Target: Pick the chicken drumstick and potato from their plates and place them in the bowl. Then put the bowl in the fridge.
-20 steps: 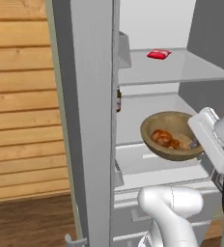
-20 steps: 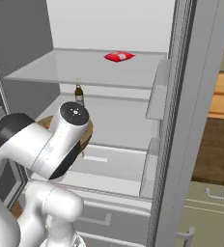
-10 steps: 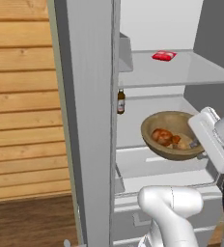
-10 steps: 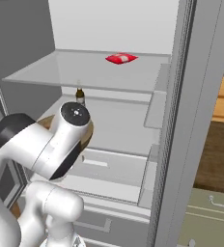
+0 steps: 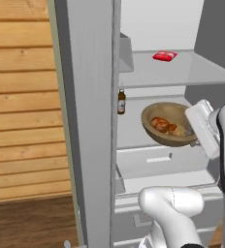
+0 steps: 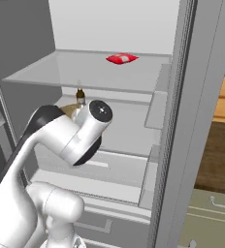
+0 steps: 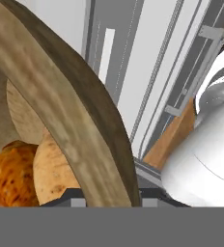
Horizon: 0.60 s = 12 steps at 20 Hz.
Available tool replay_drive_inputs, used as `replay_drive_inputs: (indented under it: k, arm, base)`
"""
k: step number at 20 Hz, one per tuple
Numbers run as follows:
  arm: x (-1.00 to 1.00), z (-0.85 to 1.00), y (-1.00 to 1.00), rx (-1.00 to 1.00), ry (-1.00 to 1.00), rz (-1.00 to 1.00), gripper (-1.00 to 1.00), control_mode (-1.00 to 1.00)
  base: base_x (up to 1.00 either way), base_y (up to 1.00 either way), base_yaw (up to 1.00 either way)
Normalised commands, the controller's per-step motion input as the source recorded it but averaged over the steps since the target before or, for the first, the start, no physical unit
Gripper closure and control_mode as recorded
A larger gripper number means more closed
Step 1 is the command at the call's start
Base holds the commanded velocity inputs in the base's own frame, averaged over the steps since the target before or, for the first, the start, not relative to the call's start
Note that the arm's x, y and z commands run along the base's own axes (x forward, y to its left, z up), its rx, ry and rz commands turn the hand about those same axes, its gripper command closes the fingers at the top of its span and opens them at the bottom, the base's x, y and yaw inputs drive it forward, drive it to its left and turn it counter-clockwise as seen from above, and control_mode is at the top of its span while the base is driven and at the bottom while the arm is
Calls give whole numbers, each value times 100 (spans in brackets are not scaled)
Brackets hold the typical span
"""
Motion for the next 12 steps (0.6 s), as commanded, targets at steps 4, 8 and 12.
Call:
replay_drive_inputs:
  k: [4, 8, 12]
  arm:
    - [95, -36, 0, 6, 0, 0, 100, -100]
    - [99, -41, 0, 1, 0, 0, 100, -100]
    - [59, -33, -1, 0, 0, 3, 100, -100]
  base:
    - [0, 0, 0]
    - [0, 0, 0]
    - [0, 0, 0]
